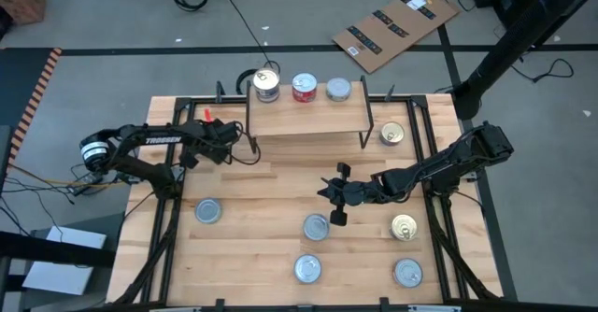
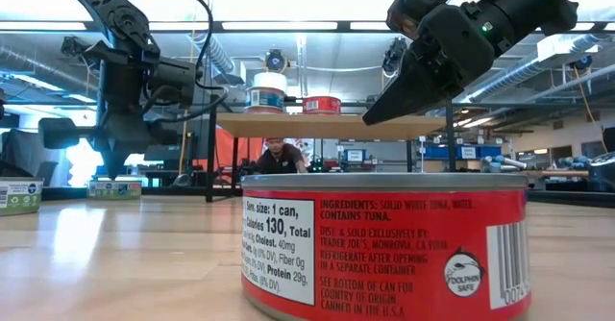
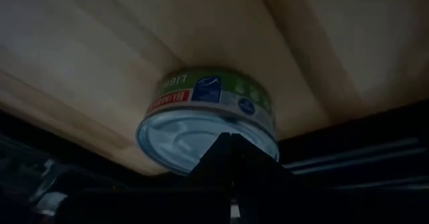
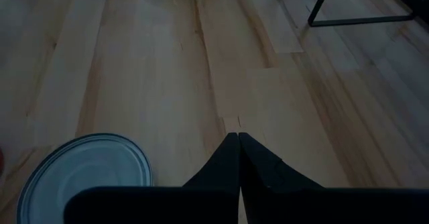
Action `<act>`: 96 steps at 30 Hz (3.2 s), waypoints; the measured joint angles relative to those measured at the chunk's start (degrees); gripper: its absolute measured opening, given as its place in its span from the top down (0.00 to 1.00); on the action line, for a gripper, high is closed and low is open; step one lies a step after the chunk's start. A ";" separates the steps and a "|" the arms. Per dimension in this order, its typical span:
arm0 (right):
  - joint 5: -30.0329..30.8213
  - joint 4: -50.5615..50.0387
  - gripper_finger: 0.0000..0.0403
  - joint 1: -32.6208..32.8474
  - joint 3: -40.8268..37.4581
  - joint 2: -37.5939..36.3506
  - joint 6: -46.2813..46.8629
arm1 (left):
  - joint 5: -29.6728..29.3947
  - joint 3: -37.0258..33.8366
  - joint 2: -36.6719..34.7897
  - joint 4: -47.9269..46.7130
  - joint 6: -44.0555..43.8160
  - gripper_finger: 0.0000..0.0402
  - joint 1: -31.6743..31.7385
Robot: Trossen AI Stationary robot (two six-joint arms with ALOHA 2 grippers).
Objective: Stack canned seafood by type on shelf
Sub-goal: Stack the green tuna can on top of the other green tuna can on the shelf
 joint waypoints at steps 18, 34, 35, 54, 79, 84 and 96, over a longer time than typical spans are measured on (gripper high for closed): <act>0.00 0.00 0.98 0.00 0.00 0.00 -0.02 | 4.80 0.11 -0.02 -0.27 -1.56 0.98 -5.53; 0.00 0.00 0.98 0.00 0.00 0.00 -0.02 | 7.27 0.19 -0.07 -2.11 -9.30 0.98 -21.06; 0.00 0.00 0.98 0.00 0.00 0.00 -0.02 | 7.40 0.28 -0.05 -2.22 -9.64 0.98 -21.95; 0.00 0.00 0.98 0.00 0.00 0.00 -0.04 | 18.42 4.76 0.35 2.49 -23.30 0.98 -35.43; -0.04 -1.89 0.98 0.09 0.00 -0.46 -0.26 | 23.45 23.70 14.52 12.63 -33.42 0.98 -38.29; -0.04 -3.68 0.98 0.33 0.00 -1.81 0.20 | 23.10 26.45 10.80 3.43 -43.85 0.98 -37.41; -0.03 -4.30 0.98 0.50 0.00 -1.90 -0.17 | 19.54 16.83 4.80 -14.48 -54.89 1.00 -36.32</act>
